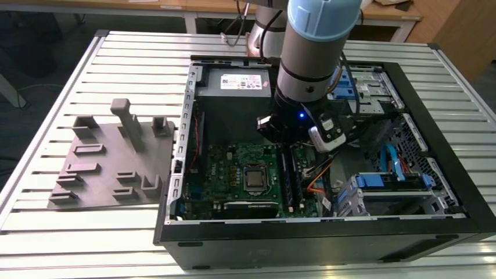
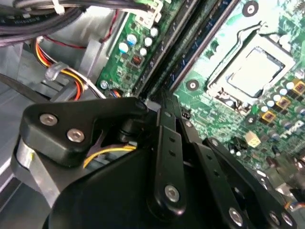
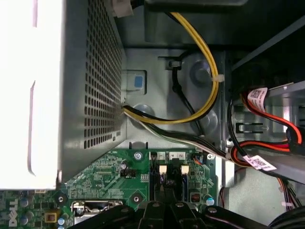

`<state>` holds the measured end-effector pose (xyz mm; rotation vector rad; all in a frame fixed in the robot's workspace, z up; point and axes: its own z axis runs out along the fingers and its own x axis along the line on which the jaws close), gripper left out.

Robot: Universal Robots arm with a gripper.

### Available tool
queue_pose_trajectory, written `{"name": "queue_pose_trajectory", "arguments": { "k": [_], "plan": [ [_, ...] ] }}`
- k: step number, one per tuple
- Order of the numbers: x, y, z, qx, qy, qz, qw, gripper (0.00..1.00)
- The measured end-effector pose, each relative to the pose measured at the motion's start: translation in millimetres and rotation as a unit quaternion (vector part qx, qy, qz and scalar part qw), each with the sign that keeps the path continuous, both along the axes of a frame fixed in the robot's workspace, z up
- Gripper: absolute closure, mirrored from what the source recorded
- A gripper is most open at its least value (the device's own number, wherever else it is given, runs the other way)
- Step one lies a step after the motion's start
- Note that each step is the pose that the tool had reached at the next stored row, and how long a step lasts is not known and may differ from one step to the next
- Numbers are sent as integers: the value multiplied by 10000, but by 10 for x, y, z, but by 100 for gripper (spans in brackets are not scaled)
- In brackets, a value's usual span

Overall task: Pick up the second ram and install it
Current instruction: 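Press down the second ram until it locks into place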

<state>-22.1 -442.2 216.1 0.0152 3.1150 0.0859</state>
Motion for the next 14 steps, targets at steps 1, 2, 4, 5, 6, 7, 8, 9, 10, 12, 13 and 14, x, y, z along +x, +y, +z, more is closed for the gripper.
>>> {"name": "queue_pose_trajectory", "arguments": {
  "k": [1,2,4,5,6,7,8,9,10,12,13,14],
  "plan": [
    [-1,0,6,-1,-1,0,10000,89],
    [1,4,27,9,-9,-1,10000,89],
    [0,2,83,4,-8,-1,10000,89],
    [-1,-1,96,-1,-7,-1,10000,89],
    [-1,-10,94,0,-8,-1,10000,89],
    [-1,-30,95,-5,-7,-1,10000,89],
    [-1,-65,96,-8,-7,-1,10000,89],
    [-1,-102,96,-10,-7,-1,10000,89],
    [-2,-142,95,-11,-7,-1,10000,89],
    [-3,-217,94,-17,-7,-1,10000,89],
    [-3,-251,93,-24,-7,0,10000,89],
    [-3,-285,92,-31,-7,0,10000,89]
  ]
}}
